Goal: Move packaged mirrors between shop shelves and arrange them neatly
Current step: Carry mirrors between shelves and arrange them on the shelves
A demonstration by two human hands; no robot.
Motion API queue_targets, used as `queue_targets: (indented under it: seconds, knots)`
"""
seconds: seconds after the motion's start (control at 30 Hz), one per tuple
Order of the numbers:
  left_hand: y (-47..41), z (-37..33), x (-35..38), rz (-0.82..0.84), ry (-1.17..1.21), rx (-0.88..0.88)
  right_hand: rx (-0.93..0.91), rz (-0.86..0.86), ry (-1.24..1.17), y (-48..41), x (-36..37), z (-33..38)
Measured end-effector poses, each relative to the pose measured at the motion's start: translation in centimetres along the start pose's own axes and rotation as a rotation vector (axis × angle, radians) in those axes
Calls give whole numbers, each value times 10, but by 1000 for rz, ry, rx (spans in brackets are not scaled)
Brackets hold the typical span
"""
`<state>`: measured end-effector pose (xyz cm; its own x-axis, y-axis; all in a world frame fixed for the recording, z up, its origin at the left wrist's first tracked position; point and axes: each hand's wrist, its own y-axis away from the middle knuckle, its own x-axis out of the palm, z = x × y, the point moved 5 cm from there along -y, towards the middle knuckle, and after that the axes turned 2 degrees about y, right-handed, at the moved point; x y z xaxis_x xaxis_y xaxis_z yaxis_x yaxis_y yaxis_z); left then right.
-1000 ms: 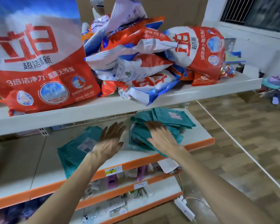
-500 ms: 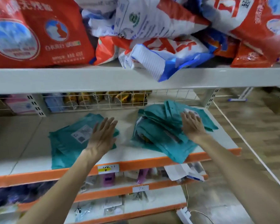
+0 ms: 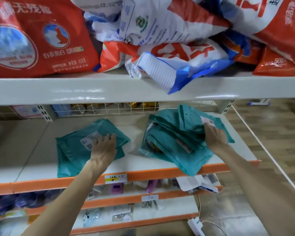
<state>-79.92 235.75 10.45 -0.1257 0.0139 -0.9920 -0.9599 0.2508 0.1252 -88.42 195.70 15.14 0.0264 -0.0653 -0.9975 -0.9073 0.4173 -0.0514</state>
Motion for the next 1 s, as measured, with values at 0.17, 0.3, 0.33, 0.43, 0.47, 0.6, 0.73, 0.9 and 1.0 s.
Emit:
queue_targets:
  seconds: [0.17, 0.3, 0.33, 0.43, 0.47, 0.6, 0.73, 0.9, 1.0]
  knots:
    - [7, -15, -4, 15, 9, 65, -80, -56, 73, 18, -25, 26]
    - [16, -28, -6, 3, 1, 129, -69, -30, 105, 36, -35, 44]
    - [18, -30, -8, -5, -2, 139, -53, -35, 113, 40, -38, 47]
    - [25, -30, -9, -17, 17, 153, -79, -10, 31, 55, -48, 55]
    - [27, -31, -10, -20, 14, 159, -108, -15, -9, 60, -53, 60]
    - [31, -32, -15, -39, 32, 184, -143, -88, -76, 67, -70, 79]
    - [36, -32, -19, -56, 62, 219, -41, -150, -375, 62, -111, 97]
    - [38, -33, -29, -72, 103, 251, 63, -257, -678, 57, -156, 90]
    - [39, -33, -35, -108, 76, 240, 272, -153, -1134, 44, -132, 75]
